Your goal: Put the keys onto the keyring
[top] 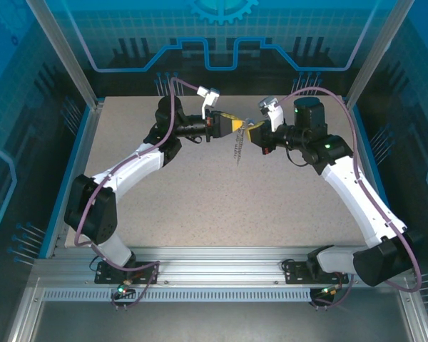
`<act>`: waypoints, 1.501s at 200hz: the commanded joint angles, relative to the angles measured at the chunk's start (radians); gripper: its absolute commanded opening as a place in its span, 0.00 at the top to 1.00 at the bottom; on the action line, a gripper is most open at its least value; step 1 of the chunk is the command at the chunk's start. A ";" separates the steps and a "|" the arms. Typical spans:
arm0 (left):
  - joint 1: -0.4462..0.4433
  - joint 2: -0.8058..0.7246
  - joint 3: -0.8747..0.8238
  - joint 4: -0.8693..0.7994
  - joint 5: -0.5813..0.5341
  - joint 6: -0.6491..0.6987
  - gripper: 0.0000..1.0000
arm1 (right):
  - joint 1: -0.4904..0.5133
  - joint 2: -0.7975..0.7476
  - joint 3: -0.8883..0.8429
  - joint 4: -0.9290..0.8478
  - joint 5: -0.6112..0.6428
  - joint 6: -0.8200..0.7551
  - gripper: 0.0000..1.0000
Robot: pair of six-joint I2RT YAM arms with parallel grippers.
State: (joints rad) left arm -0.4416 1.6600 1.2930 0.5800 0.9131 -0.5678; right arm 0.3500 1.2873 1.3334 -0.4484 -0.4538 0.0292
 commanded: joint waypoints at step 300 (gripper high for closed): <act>0.004 -0.046 -0.030 -0.025 -0.075 0.055 0.55 | -0.056 0.105 0.140 -0.122 0.035 -0.004 1.00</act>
State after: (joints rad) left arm -0.4461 1.6573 1.2877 0.5484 0.8658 -0.5266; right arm 0.3107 1.3586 1.4311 -0.5388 -0.4347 0.0288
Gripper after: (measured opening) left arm 0.381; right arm 0.072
